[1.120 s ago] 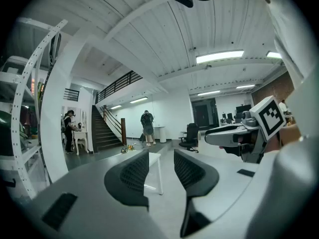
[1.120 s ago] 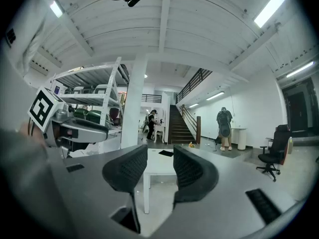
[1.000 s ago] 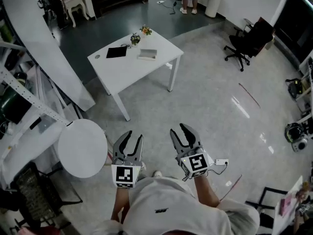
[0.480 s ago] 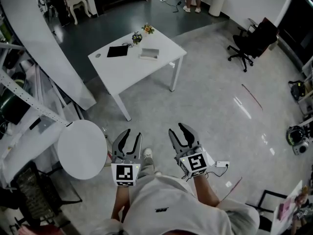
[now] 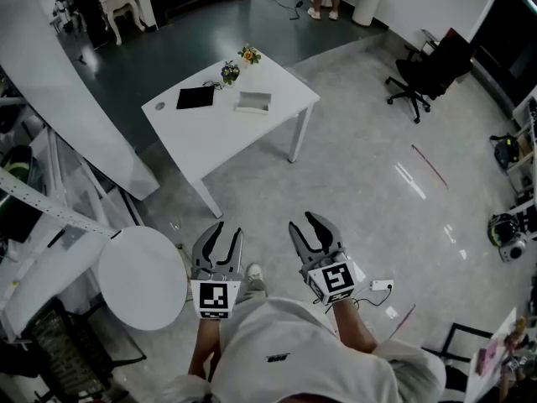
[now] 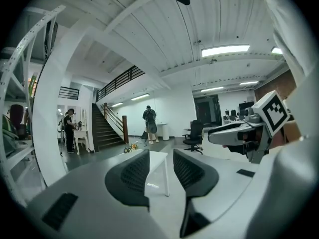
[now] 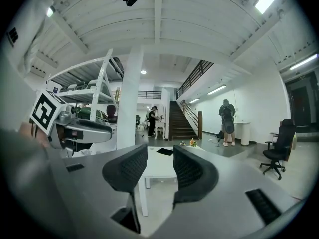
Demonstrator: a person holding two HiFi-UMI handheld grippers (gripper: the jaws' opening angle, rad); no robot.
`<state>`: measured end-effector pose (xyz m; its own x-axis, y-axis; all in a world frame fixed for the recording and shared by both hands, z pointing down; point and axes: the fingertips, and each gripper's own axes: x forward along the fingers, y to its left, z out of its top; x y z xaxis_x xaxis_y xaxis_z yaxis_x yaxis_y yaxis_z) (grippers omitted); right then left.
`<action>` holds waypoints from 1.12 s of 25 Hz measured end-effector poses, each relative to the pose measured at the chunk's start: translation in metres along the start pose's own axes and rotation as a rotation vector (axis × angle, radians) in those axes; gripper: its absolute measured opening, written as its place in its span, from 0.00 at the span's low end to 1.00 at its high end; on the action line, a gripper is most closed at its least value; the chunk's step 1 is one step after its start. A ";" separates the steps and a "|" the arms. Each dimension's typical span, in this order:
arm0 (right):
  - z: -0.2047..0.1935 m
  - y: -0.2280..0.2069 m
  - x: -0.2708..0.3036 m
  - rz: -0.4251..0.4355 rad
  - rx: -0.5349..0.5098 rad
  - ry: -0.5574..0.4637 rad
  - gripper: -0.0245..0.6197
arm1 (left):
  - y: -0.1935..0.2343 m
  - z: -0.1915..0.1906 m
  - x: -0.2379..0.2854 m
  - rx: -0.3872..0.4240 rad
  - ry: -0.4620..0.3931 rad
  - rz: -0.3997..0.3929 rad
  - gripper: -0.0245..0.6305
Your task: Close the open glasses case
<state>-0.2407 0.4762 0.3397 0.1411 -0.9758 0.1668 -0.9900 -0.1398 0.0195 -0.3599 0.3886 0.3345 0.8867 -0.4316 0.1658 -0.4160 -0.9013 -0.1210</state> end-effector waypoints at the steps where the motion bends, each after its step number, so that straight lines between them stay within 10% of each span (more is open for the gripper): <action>1: 0.001 -0.003 0.009 -0.005 0.001 0.004 0.30 | 0.007 0.000 0.007 0.002 0.001 -0.004 0.28; 28: 0.009 -0.041 0.159 -0.091 -0.019 0.060 0.30 | 0.113 -0.005 0.138 -0.022 -0.039 -0.085 0.28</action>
<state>-0.1776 0.3248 0.3565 0.2304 -0.9474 0.2221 -0.9731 -0.2236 0.0557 -0.2855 0.2276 0.3481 0.9261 -0.3517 0.1363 -0.3424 -0.9355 -0.0868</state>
